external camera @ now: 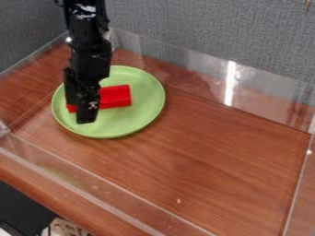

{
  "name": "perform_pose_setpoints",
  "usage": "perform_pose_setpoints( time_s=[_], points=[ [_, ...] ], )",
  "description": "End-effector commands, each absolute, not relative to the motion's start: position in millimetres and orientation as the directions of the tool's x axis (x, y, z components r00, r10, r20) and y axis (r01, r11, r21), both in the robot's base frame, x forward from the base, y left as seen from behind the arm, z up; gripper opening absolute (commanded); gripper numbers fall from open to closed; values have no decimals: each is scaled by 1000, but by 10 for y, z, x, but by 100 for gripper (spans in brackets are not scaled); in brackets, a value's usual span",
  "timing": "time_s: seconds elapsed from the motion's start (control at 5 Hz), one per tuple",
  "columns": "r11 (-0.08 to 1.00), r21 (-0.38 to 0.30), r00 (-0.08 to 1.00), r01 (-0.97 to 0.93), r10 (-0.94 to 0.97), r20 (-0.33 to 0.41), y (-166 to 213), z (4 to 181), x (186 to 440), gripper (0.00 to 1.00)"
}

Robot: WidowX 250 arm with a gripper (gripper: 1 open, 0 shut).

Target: Move the red object from the green plate to the table

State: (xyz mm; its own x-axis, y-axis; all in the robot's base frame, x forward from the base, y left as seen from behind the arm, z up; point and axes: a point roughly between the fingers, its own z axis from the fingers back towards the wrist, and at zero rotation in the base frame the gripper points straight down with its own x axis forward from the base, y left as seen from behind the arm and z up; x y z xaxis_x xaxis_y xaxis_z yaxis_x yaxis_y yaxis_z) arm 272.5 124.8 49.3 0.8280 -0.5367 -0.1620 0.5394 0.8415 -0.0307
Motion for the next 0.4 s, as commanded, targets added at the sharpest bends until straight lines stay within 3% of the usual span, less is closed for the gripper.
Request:
perform_pose_setpoints(
  time_s=[0.0,0.2],
  points=[
    [837,29,831,546,-536,-150,1384,488,2836,100],
    [871,32,863,491,-481,-156,1437,477,2894,100]
  ],
)
